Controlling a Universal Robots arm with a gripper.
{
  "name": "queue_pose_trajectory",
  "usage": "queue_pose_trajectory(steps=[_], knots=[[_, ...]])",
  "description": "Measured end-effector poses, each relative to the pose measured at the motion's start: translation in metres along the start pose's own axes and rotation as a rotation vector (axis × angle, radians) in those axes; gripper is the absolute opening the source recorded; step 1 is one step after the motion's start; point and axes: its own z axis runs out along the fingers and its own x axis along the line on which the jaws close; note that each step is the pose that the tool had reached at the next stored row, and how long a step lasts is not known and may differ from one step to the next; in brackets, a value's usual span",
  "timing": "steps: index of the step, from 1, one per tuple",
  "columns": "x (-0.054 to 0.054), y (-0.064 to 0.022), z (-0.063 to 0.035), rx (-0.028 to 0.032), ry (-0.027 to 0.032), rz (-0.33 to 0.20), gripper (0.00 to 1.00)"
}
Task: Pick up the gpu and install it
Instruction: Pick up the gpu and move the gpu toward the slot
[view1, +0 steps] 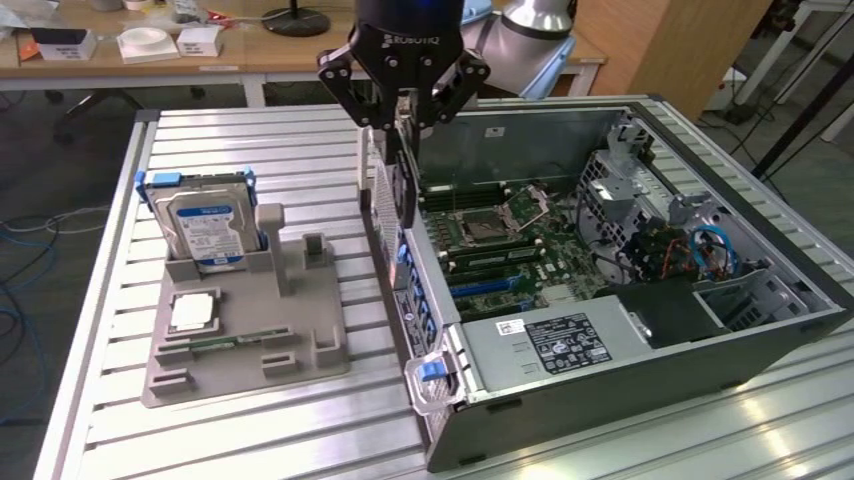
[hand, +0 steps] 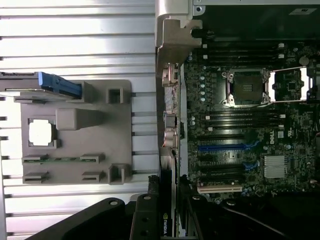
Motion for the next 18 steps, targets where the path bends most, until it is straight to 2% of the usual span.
queue_pose_trajectory(steps=[18], knots=[[-0.025,0.0014,0.0006,-0.0001,0.0001,-0.002,0.26]])
